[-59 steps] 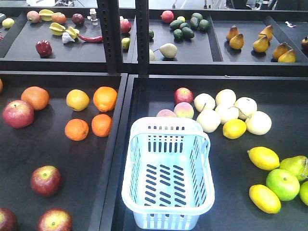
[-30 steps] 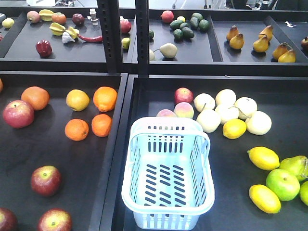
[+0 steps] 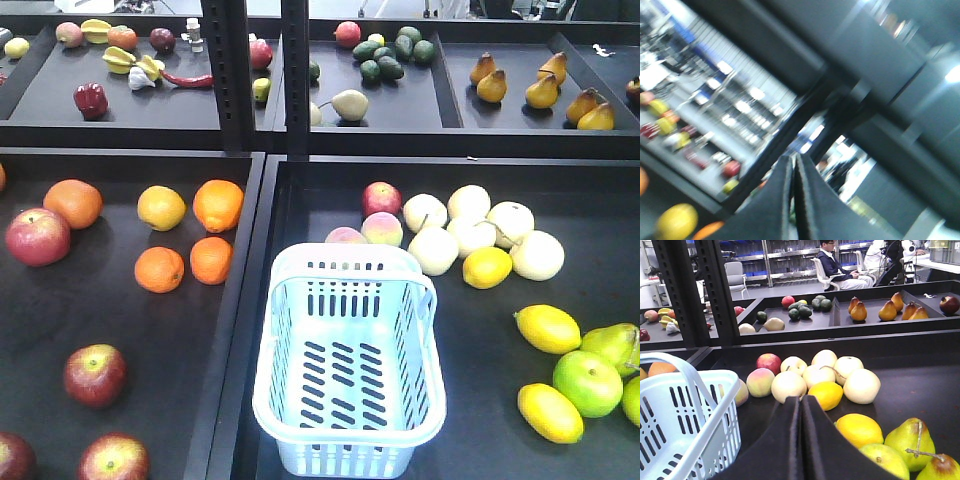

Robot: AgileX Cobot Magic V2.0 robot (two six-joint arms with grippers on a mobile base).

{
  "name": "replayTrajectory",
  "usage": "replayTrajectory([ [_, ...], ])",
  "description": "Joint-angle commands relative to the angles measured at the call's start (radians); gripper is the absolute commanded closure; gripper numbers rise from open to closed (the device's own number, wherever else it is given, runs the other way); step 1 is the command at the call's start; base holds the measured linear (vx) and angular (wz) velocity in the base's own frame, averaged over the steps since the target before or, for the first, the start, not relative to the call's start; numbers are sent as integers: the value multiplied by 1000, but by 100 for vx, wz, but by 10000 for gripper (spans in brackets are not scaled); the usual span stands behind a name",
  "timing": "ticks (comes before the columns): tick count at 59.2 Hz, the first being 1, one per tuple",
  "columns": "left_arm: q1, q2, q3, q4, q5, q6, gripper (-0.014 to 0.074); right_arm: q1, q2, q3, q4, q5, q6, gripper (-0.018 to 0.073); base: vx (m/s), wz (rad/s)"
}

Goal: Pick three apples into basket with both arms

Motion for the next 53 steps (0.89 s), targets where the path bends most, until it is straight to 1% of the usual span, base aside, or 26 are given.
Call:
replayTrajectory([
  [1, 1, -10, -96, 57, -74, -73, 602, -1, -12, 12, -5, -76, -2, 565, 0, 0],
  [7, 1, 18, -205, 168, -23, -92, 602, -1, -12, 12, -5, -76, -2, 565, 0, 0],
  [10, 1, 46, -259, 207, -9, -95, 602, -1, -12, 12, -5, -76, -2, 565, 0, 0],
  [22, 1, 234, -473, 300, -7, -95, 602, -1, -12, 12, -5, -76, -2, 565, 0, 0],
  [27, -8, 320, -548, 344, -4, -98, 602, -1, -12, 12, -5, -76, -2, 565, 0, 0],
  [33, -41, 436, -622, 426, -4, -168, 602, -1, -12, 12, -5, -76, -2, 565, 0, 0],
  [36, -66, 491, -655, 494, -7, -216, 602, -1, -12, 12, -5, -76, -2, 565, 0, 0],
  [39, -96, 553, -685, 578, -21, -274, 602, -1, -12, 12, -5, -76, -2, 565, 0, 0],
  [42, -129, 606, -710, 694, -47, -348, 602, -1, -12, 12, -5, -76, -2, 565, 0, 0],
  [46, -169, 671, -745, 851, -104, -471, 602, -1, -12, 12, -5, -76, -2, 565, 0, 0],
  [49, -200, 737, -778, 1016, -157, -602, 602, -1, -12, 12, -5, -76, -2, 565, 0, 0],
  [50, -204, 758, -786, 1051, -168, -634, 602, -1, -12, 12, -5, -76, -2, 565, 0, 0],
  [53, -210, 812, -818, 1181, -217, -762, 602, -1, -12, 12, -5, -76, -2, 565, 0, 0],
])
